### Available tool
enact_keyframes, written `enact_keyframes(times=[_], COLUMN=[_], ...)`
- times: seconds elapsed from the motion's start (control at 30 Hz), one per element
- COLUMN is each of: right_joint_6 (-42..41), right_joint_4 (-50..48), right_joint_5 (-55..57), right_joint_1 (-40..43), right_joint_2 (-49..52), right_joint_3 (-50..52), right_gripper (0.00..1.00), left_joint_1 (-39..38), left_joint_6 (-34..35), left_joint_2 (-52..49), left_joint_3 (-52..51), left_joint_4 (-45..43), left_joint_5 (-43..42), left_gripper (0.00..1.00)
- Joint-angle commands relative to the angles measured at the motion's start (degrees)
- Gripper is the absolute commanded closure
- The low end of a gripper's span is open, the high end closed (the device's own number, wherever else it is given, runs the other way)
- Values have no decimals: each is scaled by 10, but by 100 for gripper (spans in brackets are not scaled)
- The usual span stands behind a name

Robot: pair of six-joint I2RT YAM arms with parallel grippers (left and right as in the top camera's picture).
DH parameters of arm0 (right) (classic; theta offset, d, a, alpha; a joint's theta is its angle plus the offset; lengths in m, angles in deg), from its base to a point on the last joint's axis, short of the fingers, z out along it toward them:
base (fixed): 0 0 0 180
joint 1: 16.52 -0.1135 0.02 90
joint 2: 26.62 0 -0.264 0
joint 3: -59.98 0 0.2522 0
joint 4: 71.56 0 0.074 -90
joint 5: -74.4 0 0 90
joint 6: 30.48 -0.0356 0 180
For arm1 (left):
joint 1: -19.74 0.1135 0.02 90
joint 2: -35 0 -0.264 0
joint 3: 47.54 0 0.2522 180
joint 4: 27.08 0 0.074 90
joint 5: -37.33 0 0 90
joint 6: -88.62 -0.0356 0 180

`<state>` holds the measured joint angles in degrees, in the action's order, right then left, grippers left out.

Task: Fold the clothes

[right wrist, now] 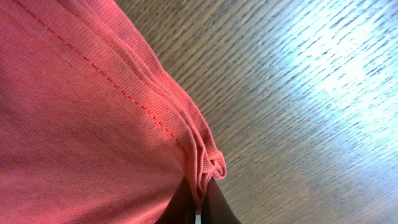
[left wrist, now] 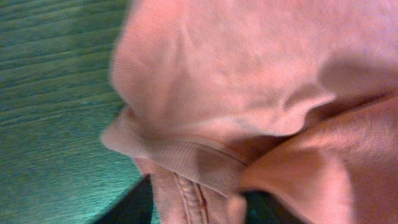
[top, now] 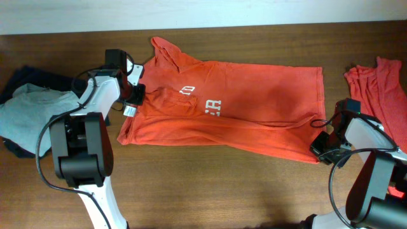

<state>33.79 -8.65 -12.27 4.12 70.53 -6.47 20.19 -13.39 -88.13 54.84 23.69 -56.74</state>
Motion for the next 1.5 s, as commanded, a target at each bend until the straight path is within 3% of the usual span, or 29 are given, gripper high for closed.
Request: enact_keyframes(times=[0.0, 0.17, 0.27, 0.3, 0.33, 0.37, 0.43, 0.57, 0.67, 0.8, 0.9, 1.3, 1.4, 1.47], right_joint_6=[-9, -9, -9, -9, -9, -9, -9, -9, -9, -9, -9, -9, -9, -9], right_joint_4=[2, 4, 4, 4, 4, 5, 6, 6, 6, 5, 5, 6, 6, 6], right_joint_5=[32, 32, 32, 32, 32, 32, 32, 32, 32, 32, 32, 32, 32, 32], right_joint_1=[1, 1, 1, 1, 1, 1, 1, 1, 1, 1, 1, 1, 1, 1], right_joint_2=[7, 7, 7, 7, 7, 7, 7, 7, 7, 7, 7, 7, 7, 7], right_joint_3=[-9, -9, -9, -9, -9, -9, -9, -9, -9, -9, -9, -9, -9, -9], right_gripper=[96, 96, 96, 96, 96, 96, 96, 96, 96, 96, 96, 96, 96, 96], left_joint_1=[2, 2, 2, 2, 2, 2, 2, 2, 4, 24, 33, 0, 0, -1], left_joint_6=[24, 24, 23, 23, 23, 23, 23, 23, 23, 34, 34, 3, -18, -18], left_joint_2=[-3, -3, -3, -3, -3, -3, -3, -3, 4, 54, 85, 58, 58, 58], left_joint_3=[0, 0, 0, 0, 0, 0, 0, 0, 2, 16, 21, -32, -33, -46], left_joint_4=[-6, -6, -3, 1, 5, 12, 21, 31, 51, 39, 31, 50, 52, 50], left_joint_5=[9, 9, -4, -15, -28, -42, -43, -44, -45, -46, -50, -105, -105, -99], left_gripper=[87, 91, 87, 70, 44, 32, 27, 29, 46, 46, 38, 38, 44, 55])
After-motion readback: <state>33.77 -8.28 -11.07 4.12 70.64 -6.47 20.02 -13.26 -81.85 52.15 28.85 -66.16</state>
